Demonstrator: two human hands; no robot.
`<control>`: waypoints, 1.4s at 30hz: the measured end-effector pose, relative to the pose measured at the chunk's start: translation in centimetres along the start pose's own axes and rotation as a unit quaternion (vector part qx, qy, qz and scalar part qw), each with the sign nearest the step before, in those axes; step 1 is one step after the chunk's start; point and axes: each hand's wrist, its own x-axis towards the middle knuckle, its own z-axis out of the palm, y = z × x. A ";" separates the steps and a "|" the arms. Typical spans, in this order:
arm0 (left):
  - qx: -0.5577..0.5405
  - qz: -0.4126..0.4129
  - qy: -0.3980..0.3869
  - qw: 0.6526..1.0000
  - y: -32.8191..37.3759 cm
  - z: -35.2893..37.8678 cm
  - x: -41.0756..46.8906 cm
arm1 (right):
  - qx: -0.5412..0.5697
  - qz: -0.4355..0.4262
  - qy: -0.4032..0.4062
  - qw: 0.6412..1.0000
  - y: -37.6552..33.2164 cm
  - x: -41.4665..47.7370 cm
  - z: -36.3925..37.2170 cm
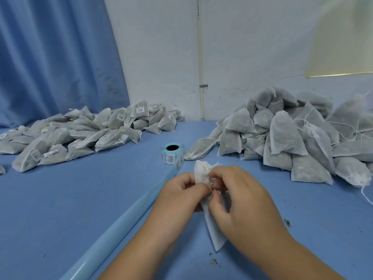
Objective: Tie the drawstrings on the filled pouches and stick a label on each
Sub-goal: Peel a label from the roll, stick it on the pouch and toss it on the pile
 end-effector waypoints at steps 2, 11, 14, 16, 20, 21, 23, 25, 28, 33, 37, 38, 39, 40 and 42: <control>-0.014 -0.002 -0.003 1.000 -0.2 -0.1 0.1 | 0.003 -0.015 -0.011 1.000 0.0 0.0 -0.2; -0.065 -0.003 0.012 0.998 -0.3 -0.7 0.6 | 0.059 -0.055 -0.084 0.993 0.4 -0.1 -1.0; -0.079 0.004 -0.007 0.997 0.0 -1.0 0.6 | 0.108 -0.032 -0.092 0.989 0.6 -0.2 -0.8; -0.071 0.008 -0.010 0.997 0.0 -1.2 0.6 | 0.184 0.047 -0.064 0.980 0.6 -0.1 -0.6; -0.086 -0.002 -0.034 0.996 0.1 -1.3 0.5 | 0.267 0.210 -0.001 0.940 1.3 0.6 -0.3; -0.086 0.000 -0.046 0.995 0.1 -1.3 0.5 | 0.298 0.252 -0.029 0.920 1.4 0.7 -0.4; -0.073 0.007 -0.064 0.995 0.0 -1.2 0.4 | 0.375 0.300 -0.097 0.872 1.4 0.8 -0.6; -0.043 0.007 -0.077 0.996 0.0 -1.0 0.3 | 0.403 0.315 -0.109 0.852 1.2 0.7 -0.7; 0.008 -0.003 -0.122 0.992 -0.1 -0.8 0.1 | 0.440 0.355 -0.078 0.822 1.2 0.7 -0.6; -0.018 0.016 -0.156 0.987 -0.1 -1.2 0.2 | 0.544 0.426 -0.100 0.716 1.1 0.7 -0.4; -0.046 0.008 -0.167 0.985 0.2 -1.9 0.3 | 0.496 0.416 -0.082 0.757 0.4 1.2 -0.1; -0.051 -0.001 -0.148 0.988 0.4 -1.9 0.4 | 0.475 0.409 -0.079 0.776 0.3 1.5 0.0; -0.054 -0.009 -0.114 0.992 0.5 -1.9 0.4 | 0.454 0.400 -0.083 0.792 0.2 1.7 0.2; -0.067 -0.018 -0.068 0.995 0.6 -1.9 0.5 | 0.438 0.392 -0.095 0.803 0.2 2.0 0.6; -0.118 -0.028 0.019 0.992 0.8 -1.9 0.8 | 0.422 0.384 -0.134 0.811 0.0 2.7 1.3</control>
